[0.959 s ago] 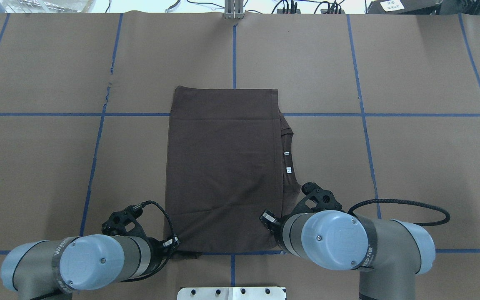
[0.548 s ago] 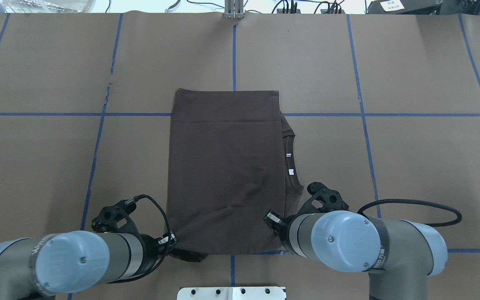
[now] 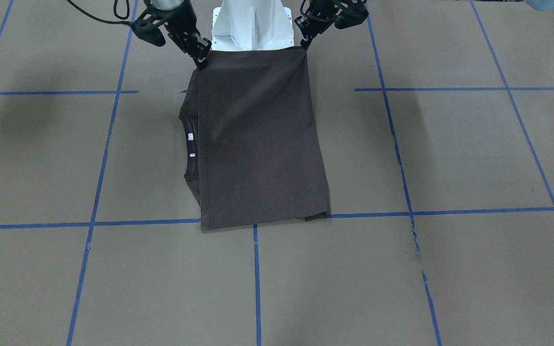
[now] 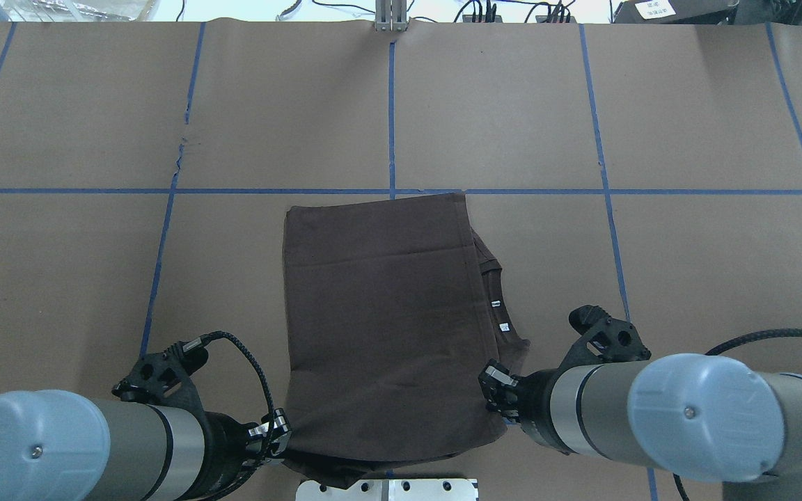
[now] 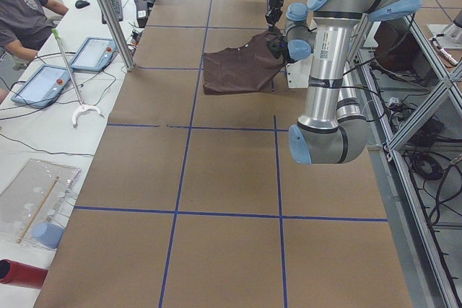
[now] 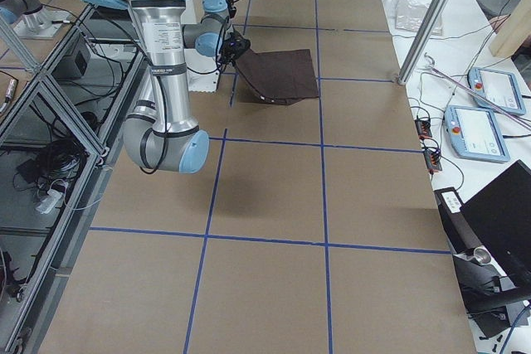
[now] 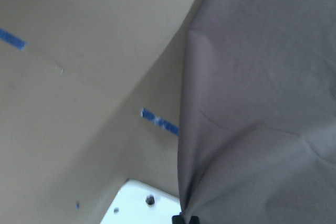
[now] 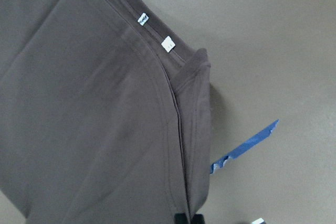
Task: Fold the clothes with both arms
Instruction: 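Lift the near edge with both grippers and fold it away from the robot, then release the shirt and raise both grippers away from it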
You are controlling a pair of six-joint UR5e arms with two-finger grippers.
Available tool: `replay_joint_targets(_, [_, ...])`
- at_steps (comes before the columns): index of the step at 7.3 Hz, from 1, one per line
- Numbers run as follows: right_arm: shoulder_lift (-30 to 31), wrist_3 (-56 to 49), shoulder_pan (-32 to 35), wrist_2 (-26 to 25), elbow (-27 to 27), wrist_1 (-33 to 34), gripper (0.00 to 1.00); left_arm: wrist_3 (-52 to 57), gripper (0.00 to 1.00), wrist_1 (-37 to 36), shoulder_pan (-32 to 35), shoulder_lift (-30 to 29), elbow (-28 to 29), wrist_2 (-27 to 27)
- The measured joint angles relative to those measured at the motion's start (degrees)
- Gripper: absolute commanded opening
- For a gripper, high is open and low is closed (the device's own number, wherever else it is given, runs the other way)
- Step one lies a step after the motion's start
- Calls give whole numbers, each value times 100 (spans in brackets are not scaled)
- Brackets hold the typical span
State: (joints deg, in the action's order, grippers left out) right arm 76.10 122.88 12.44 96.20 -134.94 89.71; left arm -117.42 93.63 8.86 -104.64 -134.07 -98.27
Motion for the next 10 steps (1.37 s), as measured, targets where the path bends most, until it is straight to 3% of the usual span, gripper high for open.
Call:
replay_joint_targets(2, [-223, -11, 710, 690, -57, 130, 0, 347, 0, -23, 564, -205, 161, -31])
replay_joint_targets(3, [-484, -42, 1053, 905, 199, 142, 0, 705, 0, -27, 958, -486, 472, -30])
replay_joint_targets(7, [-1520, -552, 1997, 1133, 1804, 71, 0, 1875, 0, 113, 1765, -1111, 1670, 235])
replay_joint_targets(8, [-1799, -795, 2267, 1293, 2366, -43, 38, 2119, 25, 379, 1959, -1261, 2174, 298])
replay_joint_targets(9, [-2143, -1116, 2560, 1514, 3166, -348, 99, 2457, 47, 812, 2235, -1472, 2917, 323])
replay_joint_targets(10, [-2594, -1533, 2806, 1715, 4263, -888, 100, 2913, 99, 1329, 2547, -1708, 3766, 333])
